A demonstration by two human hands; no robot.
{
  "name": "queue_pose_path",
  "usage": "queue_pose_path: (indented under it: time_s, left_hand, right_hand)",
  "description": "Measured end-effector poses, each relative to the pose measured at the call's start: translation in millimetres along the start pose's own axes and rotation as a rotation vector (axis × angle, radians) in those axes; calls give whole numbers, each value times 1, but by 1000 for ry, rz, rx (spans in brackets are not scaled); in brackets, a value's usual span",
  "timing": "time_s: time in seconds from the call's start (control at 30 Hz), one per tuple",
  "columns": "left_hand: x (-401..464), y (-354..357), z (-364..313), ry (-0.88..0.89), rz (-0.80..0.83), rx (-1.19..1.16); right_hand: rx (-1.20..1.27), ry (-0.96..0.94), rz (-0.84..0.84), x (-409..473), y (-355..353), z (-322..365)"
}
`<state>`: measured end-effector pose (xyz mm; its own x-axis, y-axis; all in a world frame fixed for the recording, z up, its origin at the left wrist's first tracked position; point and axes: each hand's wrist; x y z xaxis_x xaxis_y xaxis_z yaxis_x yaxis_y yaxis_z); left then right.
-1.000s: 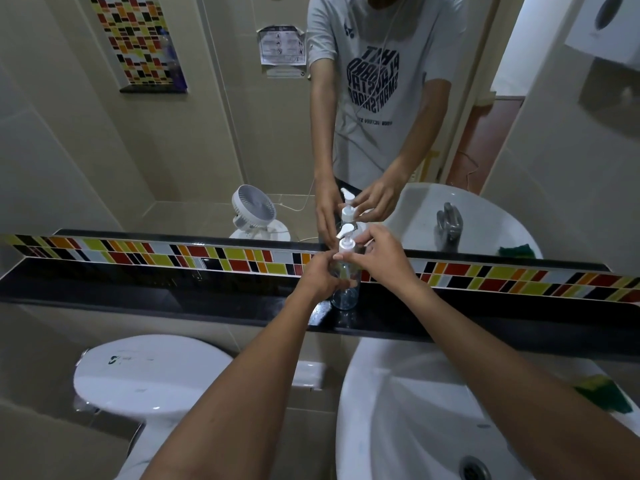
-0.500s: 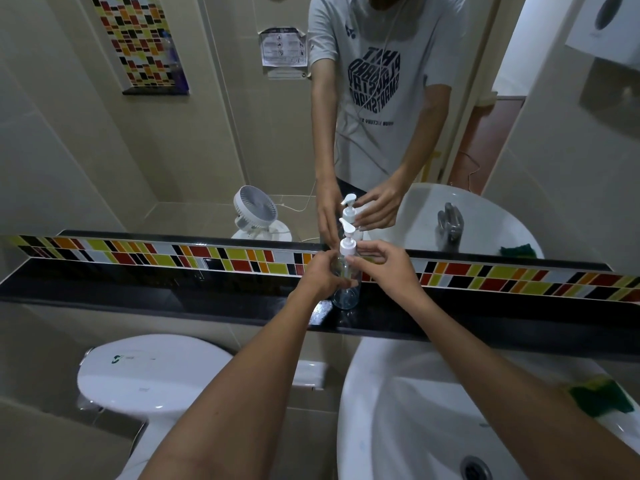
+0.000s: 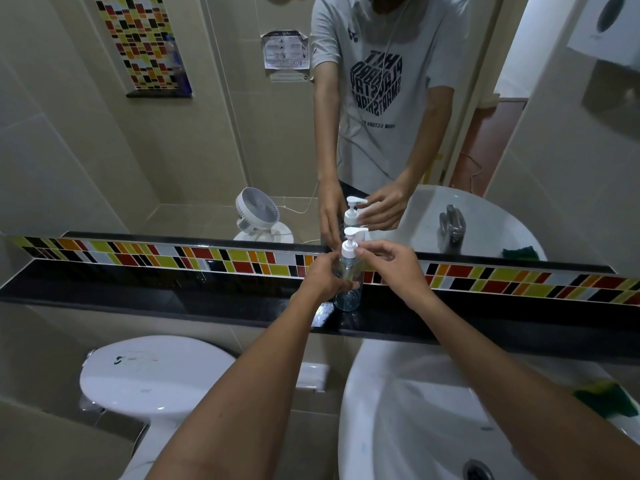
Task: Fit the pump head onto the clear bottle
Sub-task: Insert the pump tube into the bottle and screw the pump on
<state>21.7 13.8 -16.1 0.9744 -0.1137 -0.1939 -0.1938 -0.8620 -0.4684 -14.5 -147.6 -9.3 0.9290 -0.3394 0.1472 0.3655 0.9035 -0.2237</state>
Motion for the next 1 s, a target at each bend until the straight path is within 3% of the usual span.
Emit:
queue_pose_path:
  time_s: [0.23,0.47,0.7,0.9,1.0]
  left_hand:
    - [0,-2,1,7,-13,33]
    - [0,-1,-6,-29,15,6]
    - [0,-7,1,-8,-6,18]
    - [-2,-2,-4,-16,-1,20]
    - [-1,-1,-4,-23,-2,9]
  right_hand:
    - [-1,23,241,11,13,13]
    - [63,45,11,7,8,-5]
    - [50,59,211,4,15,2]
    - [41,36,-32,-3,4,-11]
    - [30,39,-23,-1,5,-10]
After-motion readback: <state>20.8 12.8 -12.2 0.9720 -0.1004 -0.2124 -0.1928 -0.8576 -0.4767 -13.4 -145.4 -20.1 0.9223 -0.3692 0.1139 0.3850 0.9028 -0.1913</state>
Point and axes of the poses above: each hand's wrist, its own x-axis towards the middle knuckle, its own y-axis out of the palm, z = x × y, and after that the axes turned 11 degrees about -z, right-handed
